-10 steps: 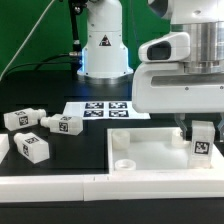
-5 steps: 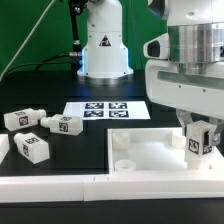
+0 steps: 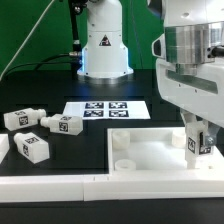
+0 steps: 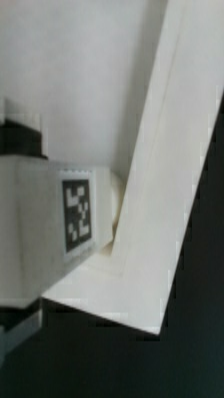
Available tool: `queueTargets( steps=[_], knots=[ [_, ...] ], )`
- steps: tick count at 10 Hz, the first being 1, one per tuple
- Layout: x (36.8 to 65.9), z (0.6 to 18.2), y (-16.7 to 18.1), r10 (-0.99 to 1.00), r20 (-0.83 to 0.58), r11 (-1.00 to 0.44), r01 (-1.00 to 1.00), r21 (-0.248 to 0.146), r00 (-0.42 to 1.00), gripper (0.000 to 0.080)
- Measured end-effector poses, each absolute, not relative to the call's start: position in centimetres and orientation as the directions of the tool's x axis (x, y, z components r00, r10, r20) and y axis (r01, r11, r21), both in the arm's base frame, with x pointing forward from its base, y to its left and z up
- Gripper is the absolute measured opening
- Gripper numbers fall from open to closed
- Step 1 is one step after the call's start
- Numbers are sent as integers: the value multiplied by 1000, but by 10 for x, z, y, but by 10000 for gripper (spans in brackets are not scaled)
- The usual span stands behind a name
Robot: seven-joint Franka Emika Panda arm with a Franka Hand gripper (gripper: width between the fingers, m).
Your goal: Assemble one leg
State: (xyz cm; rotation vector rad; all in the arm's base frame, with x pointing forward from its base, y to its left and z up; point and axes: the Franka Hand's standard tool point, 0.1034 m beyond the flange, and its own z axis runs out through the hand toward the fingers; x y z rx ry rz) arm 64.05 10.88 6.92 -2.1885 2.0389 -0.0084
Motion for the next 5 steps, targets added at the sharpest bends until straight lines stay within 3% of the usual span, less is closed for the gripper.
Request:
queueTargets(
  steps=[3,5],
  knots=[
    [640,68,111,-911,-186,388,-918,-87,-368,285],
    [641,68,110,-894,-195,426,-900,-90,-403,285]
  ],
)
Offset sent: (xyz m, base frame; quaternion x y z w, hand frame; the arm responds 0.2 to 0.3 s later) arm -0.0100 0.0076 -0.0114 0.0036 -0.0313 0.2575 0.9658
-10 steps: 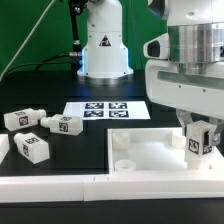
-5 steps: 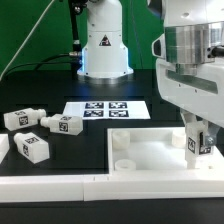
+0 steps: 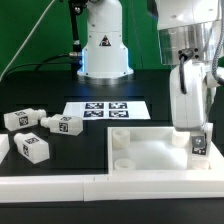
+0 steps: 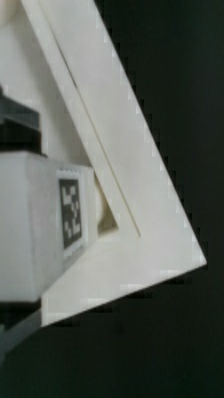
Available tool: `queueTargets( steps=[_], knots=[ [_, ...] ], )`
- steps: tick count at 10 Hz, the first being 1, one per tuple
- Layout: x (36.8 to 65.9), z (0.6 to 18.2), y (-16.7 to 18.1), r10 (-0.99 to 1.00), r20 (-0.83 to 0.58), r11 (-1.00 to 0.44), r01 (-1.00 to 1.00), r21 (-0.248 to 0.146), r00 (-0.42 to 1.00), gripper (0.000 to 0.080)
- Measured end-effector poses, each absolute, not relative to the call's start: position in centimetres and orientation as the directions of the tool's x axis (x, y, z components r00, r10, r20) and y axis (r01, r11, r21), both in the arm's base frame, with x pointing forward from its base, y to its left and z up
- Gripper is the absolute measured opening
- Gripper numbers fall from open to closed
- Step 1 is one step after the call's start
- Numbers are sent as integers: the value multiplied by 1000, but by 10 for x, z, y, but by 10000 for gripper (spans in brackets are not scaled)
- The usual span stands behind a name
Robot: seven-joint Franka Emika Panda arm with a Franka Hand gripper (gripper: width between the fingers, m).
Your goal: Assemble one leg
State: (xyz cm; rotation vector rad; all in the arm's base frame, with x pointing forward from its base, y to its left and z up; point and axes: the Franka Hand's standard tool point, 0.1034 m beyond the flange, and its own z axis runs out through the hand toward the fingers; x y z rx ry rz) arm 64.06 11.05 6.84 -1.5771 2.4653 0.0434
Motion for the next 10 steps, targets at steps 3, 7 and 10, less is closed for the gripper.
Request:
queueTargets(
  steps=[3,7,10],
  knots=[
    [640,68,111,-904,-192,405,-910,-93,-383,440],
    [652,122,124,-923,-235,341,-930,-135,-304,644],
    [654,123,126,-925,-241,332,-934,-132,-295,649]
  ],
)
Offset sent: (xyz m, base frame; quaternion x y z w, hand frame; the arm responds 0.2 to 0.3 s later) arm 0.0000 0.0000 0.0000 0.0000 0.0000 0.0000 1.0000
